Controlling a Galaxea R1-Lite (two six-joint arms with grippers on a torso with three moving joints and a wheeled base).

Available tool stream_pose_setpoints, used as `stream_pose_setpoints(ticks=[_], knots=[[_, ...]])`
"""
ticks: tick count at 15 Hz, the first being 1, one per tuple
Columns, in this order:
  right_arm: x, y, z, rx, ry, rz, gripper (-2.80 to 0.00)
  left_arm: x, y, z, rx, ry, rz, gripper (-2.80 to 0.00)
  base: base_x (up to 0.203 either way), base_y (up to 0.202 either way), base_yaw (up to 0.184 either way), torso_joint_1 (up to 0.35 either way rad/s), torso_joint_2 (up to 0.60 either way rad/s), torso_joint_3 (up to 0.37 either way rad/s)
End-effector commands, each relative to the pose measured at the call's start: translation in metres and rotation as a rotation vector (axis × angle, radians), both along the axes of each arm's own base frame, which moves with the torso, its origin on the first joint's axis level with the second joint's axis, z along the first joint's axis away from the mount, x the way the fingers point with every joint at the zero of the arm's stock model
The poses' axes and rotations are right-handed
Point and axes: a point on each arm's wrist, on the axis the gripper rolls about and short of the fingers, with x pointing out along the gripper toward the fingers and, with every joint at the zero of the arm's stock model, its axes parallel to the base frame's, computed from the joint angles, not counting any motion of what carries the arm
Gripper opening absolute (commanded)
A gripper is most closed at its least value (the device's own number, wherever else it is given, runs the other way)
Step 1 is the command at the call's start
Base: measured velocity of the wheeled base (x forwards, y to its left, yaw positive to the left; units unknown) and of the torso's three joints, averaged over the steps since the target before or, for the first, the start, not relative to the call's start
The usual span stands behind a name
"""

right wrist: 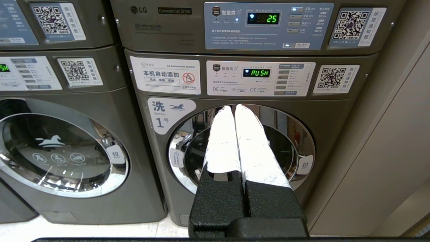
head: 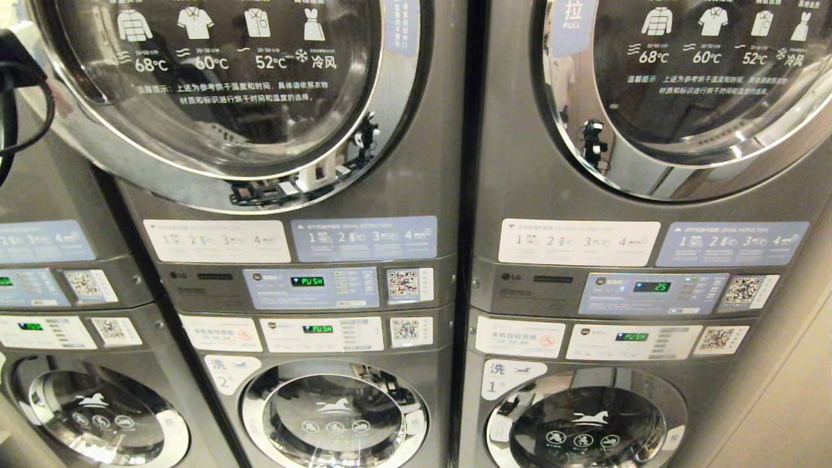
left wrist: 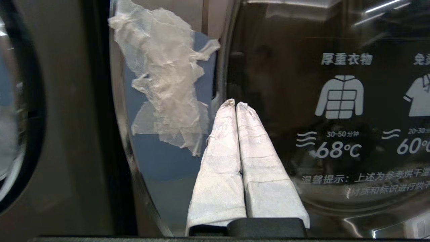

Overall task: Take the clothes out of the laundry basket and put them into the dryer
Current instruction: Close the dryer

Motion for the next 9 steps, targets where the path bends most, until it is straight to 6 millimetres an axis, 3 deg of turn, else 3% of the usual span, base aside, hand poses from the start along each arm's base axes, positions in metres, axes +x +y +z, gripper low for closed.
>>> stream_pose_setpoints(ticks=[1, 4, 9], knots=[[0.0, 0.0, 0.0, 0.0, 0.0, 0.0, -2.8, 0.04, 0.015, -0.025, 0.009, 0.017, -0.041, -2.8, 0.0, 0.0, 0.0, 0.0, 0.0, 0.0], [0.0, 0.0, 0.0, 0.0, 0.0, 0.0, -2.8, 0.067, 0.025, -0.029, 0.037, -0.033, -0.051, -2.8, 0.0, 0.0, 0.0, 0.0, 0.0, 0.0], [0.0, 0.0, 0.0, 0.0, 0.0, 0.0, -2.8, 0.086, 0.033, -0.045, 0.021, -0.032, 0.05, -2.8, 0.0, 0.0, 0.0, 0.0, 0.0, 0.0]])
